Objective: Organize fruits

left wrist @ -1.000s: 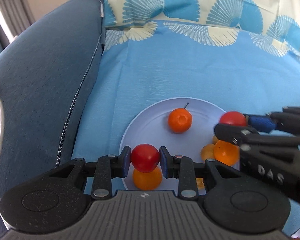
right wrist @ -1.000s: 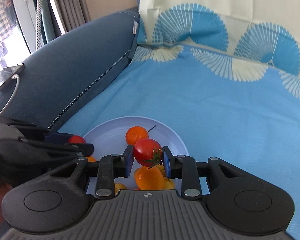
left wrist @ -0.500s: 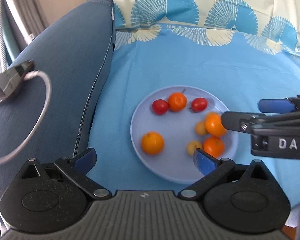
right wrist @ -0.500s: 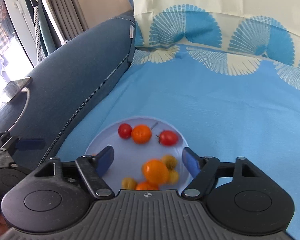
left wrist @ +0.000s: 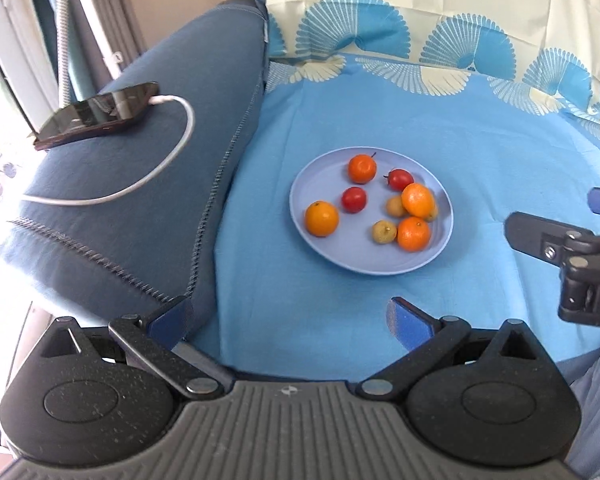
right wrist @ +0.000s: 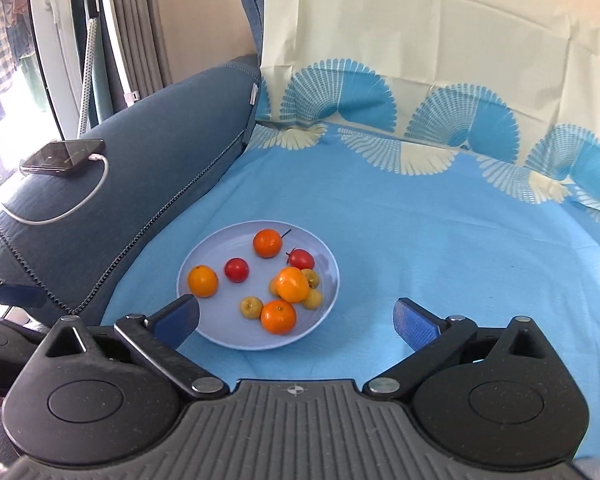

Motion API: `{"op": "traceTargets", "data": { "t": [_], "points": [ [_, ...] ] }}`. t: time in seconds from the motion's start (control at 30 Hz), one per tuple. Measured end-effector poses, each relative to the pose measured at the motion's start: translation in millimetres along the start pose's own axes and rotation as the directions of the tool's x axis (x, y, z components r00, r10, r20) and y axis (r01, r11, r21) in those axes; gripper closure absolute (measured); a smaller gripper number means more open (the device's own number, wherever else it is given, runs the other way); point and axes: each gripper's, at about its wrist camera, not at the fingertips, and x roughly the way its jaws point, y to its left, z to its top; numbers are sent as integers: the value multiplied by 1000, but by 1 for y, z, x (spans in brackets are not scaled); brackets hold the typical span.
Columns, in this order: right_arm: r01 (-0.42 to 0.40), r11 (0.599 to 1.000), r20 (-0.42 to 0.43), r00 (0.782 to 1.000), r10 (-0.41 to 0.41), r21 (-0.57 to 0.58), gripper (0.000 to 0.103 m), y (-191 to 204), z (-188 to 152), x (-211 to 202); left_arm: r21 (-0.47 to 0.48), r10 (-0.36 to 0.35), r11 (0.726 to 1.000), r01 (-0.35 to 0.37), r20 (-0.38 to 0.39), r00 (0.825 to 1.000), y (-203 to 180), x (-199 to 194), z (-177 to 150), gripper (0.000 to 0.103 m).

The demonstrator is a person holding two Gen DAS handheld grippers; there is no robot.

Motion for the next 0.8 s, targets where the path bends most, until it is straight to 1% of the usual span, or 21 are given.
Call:
{"op": "traceTargets", "data": {
  "t": [0.1,0.2,0.37,0.53,0.8],
  "points": [
    [22,1000,30,999,-21,-14,1,6,-12,-20,-6,16,1000,-16,16,1000,2,-13,-9,0],
    [44,999,60,997,-43,-31,1,11,-24,-37,-19,1,1000,-1,12,1000,2,-22,-13,0],
    [56,997,91,995,-52,-50,1,17,-39,-55,-8,14,1000,-13,50,999,-6,-42,-22,0],
    [60,997,113,992,-54,-52,1,18,-46,-69,-4,23,1000,-23,68,997,-13,-54,-30,0],
    [85,995,140,987,-77,-52,1,17,-49,-82,-8,22,1000,-21,72,997,-14,-59,-28,0]
  ]
}}
